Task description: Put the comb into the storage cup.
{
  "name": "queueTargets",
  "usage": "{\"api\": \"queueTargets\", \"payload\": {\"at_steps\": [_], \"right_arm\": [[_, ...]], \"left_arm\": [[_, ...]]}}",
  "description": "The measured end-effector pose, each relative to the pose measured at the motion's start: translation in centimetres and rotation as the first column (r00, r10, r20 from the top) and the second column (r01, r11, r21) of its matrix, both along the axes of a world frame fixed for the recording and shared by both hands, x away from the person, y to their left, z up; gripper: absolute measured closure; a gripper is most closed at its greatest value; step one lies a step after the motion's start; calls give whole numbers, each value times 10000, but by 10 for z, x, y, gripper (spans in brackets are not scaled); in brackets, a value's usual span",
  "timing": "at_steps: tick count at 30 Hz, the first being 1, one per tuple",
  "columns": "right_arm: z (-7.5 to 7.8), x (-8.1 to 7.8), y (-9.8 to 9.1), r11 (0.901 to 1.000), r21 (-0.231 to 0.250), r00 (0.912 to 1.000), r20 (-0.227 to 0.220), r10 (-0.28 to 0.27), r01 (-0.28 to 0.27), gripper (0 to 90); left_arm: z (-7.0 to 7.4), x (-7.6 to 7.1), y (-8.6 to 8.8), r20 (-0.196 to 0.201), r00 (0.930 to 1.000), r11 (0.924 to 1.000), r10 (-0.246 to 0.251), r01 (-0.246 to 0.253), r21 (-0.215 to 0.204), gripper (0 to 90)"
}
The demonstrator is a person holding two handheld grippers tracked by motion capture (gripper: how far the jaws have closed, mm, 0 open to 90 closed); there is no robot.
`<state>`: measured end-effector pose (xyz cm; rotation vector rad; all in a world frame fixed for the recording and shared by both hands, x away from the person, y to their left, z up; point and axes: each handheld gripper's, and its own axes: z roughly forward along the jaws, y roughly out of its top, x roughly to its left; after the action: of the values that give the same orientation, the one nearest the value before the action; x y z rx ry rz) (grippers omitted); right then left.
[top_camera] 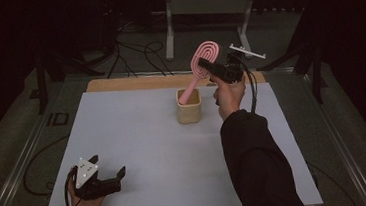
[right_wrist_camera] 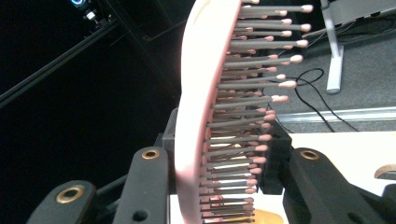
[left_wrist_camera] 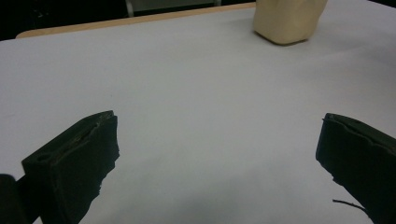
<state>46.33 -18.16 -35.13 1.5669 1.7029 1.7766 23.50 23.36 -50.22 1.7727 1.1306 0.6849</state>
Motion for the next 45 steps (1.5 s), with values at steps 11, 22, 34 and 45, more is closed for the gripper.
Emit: {"api": "queueTargets", "payload": {"at_steps": [11, 22, 34, 45], "right_arm": [[-7, 2, -2, 9999, 43, 9998, -154, -137, 138, 636], [-13, 3, -3, 9997, 39, 9995, -199, -250, 250, 636], [-19, 1, 0, 9992, -138, 9993, -78, -378, 377, 636], [-22, 0, 4, 9987, -326, 9992, 43, -397, 398, 635]], "left_arm": [[0, 0, 0, -29, 10000, 10000, -33, 33, 26, 1], [-1, 0, 0, -34, 10000, 10000, -40, 40, 37, 1], [0, 0, 0, -25, 10000, 10000, -35, 35, 42, 1], [0, 0, 0, -30, 10000, 10000, -36, 36, 47, 1]]}}
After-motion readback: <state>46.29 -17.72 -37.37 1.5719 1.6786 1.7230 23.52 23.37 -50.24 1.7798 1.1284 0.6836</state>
